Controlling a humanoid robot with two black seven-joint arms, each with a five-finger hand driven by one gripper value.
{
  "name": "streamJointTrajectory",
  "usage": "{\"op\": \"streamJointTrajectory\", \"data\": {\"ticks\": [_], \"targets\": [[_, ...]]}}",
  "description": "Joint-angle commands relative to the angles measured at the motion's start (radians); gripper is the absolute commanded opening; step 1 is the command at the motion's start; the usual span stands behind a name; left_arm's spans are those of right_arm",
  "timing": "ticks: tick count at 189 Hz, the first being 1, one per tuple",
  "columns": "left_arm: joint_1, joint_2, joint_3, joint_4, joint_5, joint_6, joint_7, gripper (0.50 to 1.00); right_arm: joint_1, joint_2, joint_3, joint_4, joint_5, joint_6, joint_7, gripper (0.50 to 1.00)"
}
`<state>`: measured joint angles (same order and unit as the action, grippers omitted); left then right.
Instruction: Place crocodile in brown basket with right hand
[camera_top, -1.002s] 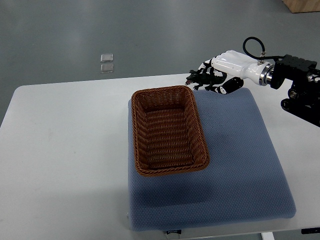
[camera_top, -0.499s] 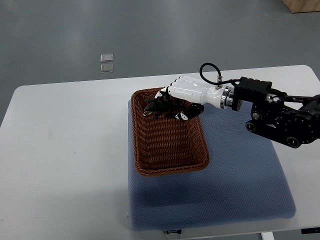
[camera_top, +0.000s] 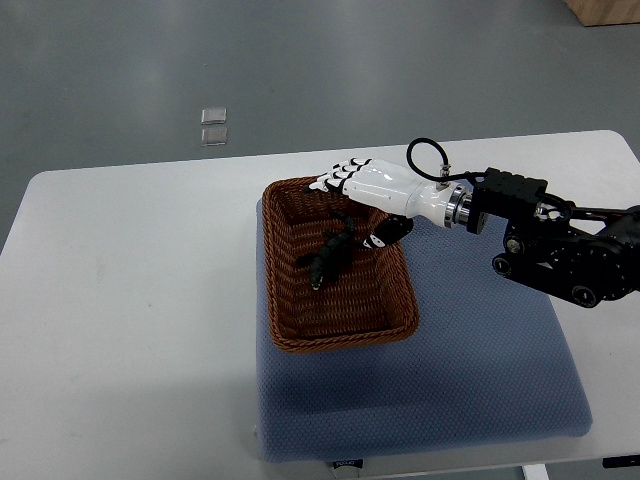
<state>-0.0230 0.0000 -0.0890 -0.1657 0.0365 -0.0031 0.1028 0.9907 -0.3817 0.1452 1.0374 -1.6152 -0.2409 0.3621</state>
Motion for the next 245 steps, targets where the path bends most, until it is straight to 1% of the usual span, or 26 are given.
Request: {"op": "streamJointTrajectory", "data": {"ticks": [1,31,43,62,66,81,91,92,104,144,165,192,228,245], "targets": [[0.0,0.0,0.0,0.0,0.0,0.0,0.0,1.0,-0.023,-0.005,0.042,-0.016,0.009,0.0,-0.003,0.911],[0.0,0.0,0.0,0.0,0.0,0.0,0.0,1.0,-0.118,-0.002,0.269,-0.043,0.015,0.035,-0.011,0.913],[0.0,0.0,0.0,0.0,0.0,0.0,0.0,1.0,-0.155,-0.002,0.378,-0.051,0.024,0.089,-0.014,0.915],[0.0,0.0,0.0,0.0,0.0,0.0,0.0,1.0,-0.216,0.001,0.572,-0.059,0.08,0.205,-0.015,0.915],[0.0,0.0,0.0,0.0,0.0,0.0,0.0,1.0,-0.222,0.0,0.593,-0.06,0.087,0.215,-0.015,0.913],[0.0,0.0,0.0,0.0,0.0,0.0,0.0,1.0,-0.262,0.009,0.731,-0.08,0.156,0.293,-0.043,0.913],[0.0,0.0,0.0,0.0,0.0,0.0,0.0,1.0,-0.262,0.009,0.731,-0.08,0.156,0.293,-0.043,0.913],[0.0,0.0,0.0,0.0,0.0,0.0,0.0,1.0,-0.28,0.02,0.801,-0.1,0.202,0.333,-0.06,0.913],[0.0,0.0,0.0,0.0,0.0,0.0,0.0,1.0,-0.305,0.044,0.882,-0.128,0.255,0.367,-0.069,0.913],[0.0,0.0,0.0,0.0,0.0,0.0,0.0,1.0,-0.372,0.121,1.077,-0.188,0.354,0.442,-0.107,0.915],[0.0,0.0,0.0,0.0,0.0,0.0,0.0,1.0,-0.4,0.161,1.199,-0.204,0.382,0.472,-0.149,0.915],[0.0,0.0,0.0,0.0,-0.001,0.0,0.0,1.0,-0.414,0.214,1.352,-0.221,0.432,0.535,-0.207,0.913],[0.0,0.0,0.0,0.0,-0.001,0.0,0.0,1.0,-0.429,0.241,1.392,-0.25,0.563,0.548,-0.273,0.913],[0.0,0.0,0.0,0.0,-0.001,0.0,0.0,1.0,-0.437,0.244,1.392,-0.266,0.64,0.546,-0.322,0.913]]}}
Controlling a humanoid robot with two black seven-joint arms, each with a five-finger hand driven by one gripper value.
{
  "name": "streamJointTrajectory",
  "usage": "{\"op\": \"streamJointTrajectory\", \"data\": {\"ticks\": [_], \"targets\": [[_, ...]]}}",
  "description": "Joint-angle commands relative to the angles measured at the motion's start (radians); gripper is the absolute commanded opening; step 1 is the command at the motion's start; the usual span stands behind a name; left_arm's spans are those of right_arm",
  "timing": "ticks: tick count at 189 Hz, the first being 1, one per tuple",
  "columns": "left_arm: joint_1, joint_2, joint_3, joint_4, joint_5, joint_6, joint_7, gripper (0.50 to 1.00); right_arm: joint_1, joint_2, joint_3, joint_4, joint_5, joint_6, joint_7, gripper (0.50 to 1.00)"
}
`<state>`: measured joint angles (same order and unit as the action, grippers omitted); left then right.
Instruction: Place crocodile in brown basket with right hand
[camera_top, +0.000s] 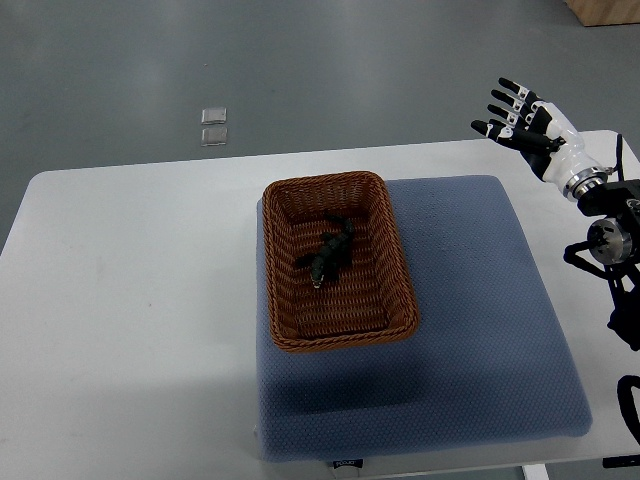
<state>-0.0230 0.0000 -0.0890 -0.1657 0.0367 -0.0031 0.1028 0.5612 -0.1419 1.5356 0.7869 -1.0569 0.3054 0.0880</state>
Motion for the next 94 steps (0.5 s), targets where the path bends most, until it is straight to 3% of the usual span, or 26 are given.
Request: {"op": "streamJointTrajectory", "data": {"ticks": [1,56,94], "targets": [[0.0,0.0,0.0,0.0,-0.001,0.0,0.0,1.0,-0.007,0.004,0.001,-0.015,0.081,0.0,-0.048,0.913],[0.0,0.0,0.0,0.0,0.0,0.0,0.0,1.0,-0.026,0.025,0.001,-0.017,0.163,-0.02,-0.06,0.932],[0.0,0.0,0.0,0.0,0.0,0.0,0.0,1.0,-0.026,0.028,0.003,-0.006,0.199,-0.107,-0.057,0.932]]}}
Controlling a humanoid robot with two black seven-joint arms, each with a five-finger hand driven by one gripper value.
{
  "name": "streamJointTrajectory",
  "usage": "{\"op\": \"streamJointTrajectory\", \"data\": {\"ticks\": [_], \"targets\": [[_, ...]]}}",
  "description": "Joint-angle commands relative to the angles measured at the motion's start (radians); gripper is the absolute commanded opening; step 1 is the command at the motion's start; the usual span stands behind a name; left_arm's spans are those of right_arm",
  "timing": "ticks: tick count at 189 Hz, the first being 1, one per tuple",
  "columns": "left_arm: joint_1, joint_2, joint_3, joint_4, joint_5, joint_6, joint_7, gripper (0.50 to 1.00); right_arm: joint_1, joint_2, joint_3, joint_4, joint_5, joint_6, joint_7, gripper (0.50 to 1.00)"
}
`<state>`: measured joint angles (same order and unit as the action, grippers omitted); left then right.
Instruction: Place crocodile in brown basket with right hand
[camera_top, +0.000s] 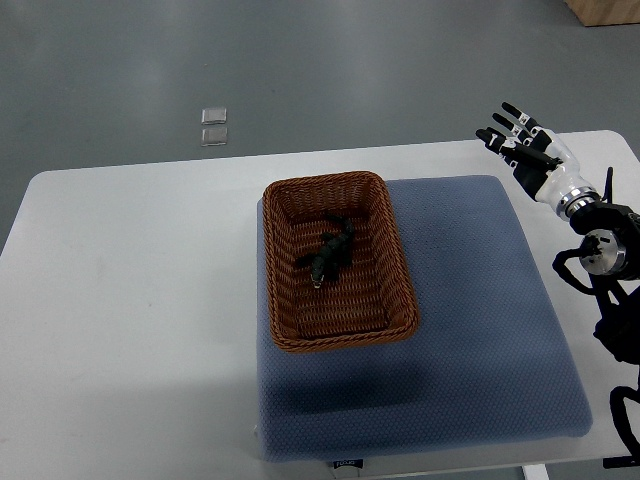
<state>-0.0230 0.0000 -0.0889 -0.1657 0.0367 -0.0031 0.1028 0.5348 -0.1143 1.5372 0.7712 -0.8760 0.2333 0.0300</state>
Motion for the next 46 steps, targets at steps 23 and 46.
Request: {"op": "streamJointTrajectory", "data": {"ticks": [23,46], "targets": [[0.0,0.0,0.0,0.0,0.0,0.0,0.0,1.0,0.001,0.001,0.0,0.013,0.018,-0.035,0.001,0.934],[0.0,0.0,0.0,0.0,0.0,0.0,0.0,1.0,-0.007,0.002,-0.003,0.013,0.018,-0.037,0.001,0.934]]}}
